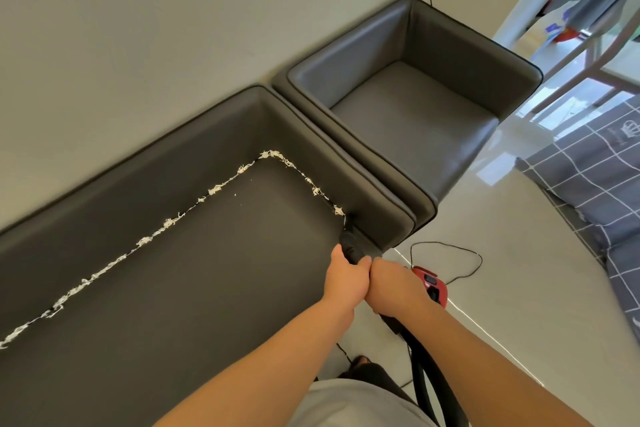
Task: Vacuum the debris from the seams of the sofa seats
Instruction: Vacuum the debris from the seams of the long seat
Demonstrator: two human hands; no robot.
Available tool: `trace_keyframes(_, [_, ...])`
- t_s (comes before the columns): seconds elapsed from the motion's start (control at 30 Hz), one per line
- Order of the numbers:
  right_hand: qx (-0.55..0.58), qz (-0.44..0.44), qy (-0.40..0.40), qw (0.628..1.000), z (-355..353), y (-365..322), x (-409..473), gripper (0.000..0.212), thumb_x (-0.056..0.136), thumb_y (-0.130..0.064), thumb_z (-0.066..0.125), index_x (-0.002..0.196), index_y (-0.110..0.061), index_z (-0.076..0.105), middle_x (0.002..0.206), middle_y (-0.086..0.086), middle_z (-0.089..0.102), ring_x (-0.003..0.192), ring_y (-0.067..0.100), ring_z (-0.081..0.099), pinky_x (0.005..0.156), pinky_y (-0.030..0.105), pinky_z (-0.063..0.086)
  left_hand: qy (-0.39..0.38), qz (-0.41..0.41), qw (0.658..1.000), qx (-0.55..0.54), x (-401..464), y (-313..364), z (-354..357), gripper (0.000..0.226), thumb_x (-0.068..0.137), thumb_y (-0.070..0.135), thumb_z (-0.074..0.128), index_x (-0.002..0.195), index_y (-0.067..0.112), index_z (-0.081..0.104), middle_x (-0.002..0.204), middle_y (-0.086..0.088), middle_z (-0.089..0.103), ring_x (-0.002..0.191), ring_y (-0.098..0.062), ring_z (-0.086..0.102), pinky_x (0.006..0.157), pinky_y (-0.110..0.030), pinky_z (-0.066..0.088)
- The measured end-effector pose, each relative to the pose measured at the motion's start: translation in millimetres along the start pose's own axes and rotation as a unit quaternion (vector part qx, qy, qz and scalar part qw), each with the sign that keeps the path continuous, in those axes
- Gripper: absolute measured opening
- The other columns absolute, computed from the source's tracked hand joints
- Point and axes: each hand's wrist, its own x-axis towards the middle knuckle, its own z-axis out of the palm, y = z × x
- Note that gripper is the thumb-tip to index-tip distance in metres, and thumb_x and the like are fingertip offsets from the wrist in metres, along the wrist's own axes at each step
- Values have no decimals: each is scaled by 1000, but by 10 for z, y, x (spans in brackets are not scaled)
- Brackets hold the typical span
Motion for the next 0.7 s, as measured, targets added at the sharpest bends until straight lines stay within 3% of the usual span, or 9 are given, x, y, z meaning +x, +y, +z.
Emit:
trace_keyframes(0.07, [12, 10, -6, 1000, -22, -10, 95, 16, 97, -20, 57, 109, -11, 61, 82, 2, 54, 70, 16, 52, 72, 30, 45, -5, -6, 1000, 8, 30, 40, -56, 70, 99, 24, 58, 160, 21, 24, 144, -8, 53, 126, -28, 57, 105, -48, 51])
trace_keyframes(0.17, [-1, 21, -34, 999, -8, -35, 174, 11, 96, -19, 62, 105, -15, 57, 73, -3, 48, 60, 8, 47, 72, 24, 44, -25, -22, 999, 14, 8, 33, -103, 58, 102, 17, 55, 155, 18, 33, 122, -4, 56, 112, -25, 60, 98, -45, 56])
trace_keyframes(0.37, [5, 20, -34, 999, 170, -151, 206, 17, 98, -24, 58, 111, -14, 54, 75, -4, 47, 62, 8, 48, 66, 23, 42, -28, -56, 998, -1, 55, -71, -237, 55, 102, 15, 55, 153, 18, 34, 117, -5, 57, 114, -27, 62, 96, -44, 58])
trace_keyframes(0.53, [59, 18, -9, 998, 162, -153, 190, 13, 98, -27, 54, 103, -16, 52, 78, -3, 51, 63, 9, 52, 59, 21, 43, -12, -42, 998, -39, 87, -84, -249, 57, 102, 20, 55, 154, 20, 33, 101, 4, 57, 95, -16, 62, 96, -43, 57])
trace_keyframes(0.7, [50, -9, 16, 999, 128, -119, 164, 20, 99, -26, 51, 115, -15, 55, 79, -4, 45, 61, 8, 47, 55, 20, 38, 26, -15, 999, -38, 185, -1, -183, 53, 100, 24, 57, 150, 20, 39, 130, -5, 59, 118, -25, 59, 102, -44, 52])
